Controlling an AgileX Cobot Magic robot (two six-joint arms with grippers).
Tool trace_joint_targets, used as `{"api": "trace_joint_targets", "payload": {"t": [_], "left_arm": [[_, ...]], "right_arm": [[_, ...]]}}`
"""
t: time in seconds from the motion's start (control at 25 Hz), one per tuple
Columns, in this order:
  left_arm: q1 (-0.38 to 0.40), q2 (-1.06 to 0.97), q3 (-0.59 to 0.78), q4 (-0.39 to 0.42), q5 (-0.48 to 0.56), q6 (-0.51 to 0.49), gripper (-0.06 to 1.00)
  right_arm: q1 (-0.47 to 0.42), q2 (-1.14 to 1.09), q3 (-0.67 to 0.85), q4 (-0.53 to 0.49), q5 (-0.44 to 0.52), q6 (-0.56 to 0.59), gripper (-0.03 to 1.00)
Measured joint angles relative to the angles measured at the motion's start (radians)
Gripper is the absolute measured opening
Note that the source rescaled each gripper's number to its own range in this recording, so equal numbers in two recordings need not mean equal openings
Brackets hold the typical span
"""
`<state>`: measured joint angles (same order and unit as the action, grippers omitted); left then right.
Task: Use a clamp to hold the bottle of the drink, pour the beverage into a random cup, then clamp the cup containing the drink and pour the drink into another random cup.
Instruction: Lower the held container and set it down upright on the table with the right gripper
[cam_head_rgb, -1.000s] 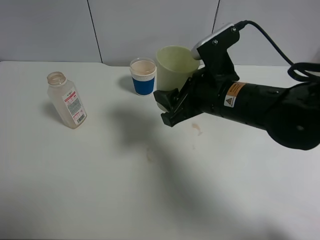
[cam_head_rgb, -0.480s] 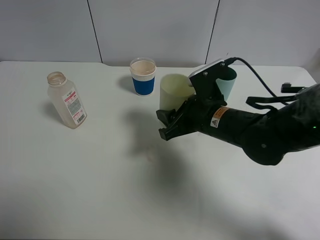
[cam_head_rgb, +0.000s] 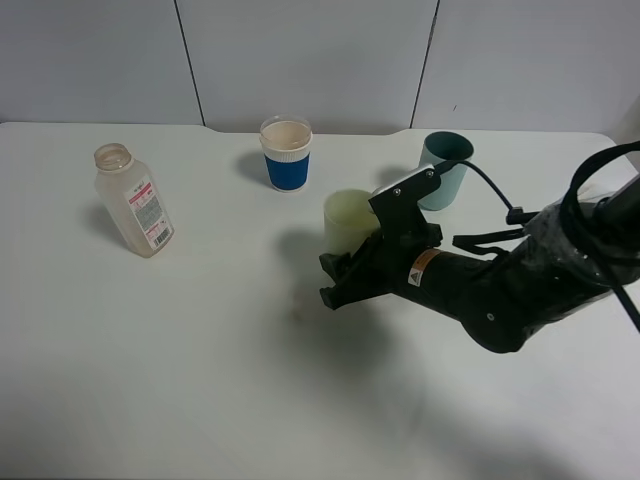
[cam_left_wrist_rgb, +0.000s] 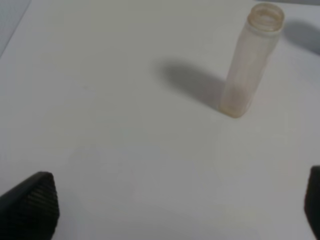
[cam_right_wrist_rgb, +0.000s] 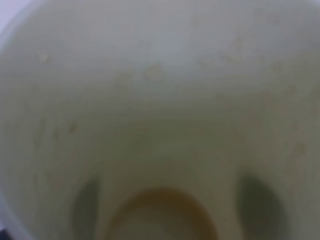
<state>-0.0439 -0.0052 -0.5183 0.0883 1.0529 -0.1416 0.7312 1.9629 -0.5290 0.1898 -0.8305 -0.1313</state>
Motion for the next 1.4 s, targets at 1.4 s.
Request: {"api": "trace_joint_targets", "payload": {"t": [1.4], "left_arm": [[0.000,0.000,0.000,0.000,0.000,0.000,1.00]], "right_arm": [[0.000,0.039,0.002,0.002,-0.056,-0.093,0.13]]}}
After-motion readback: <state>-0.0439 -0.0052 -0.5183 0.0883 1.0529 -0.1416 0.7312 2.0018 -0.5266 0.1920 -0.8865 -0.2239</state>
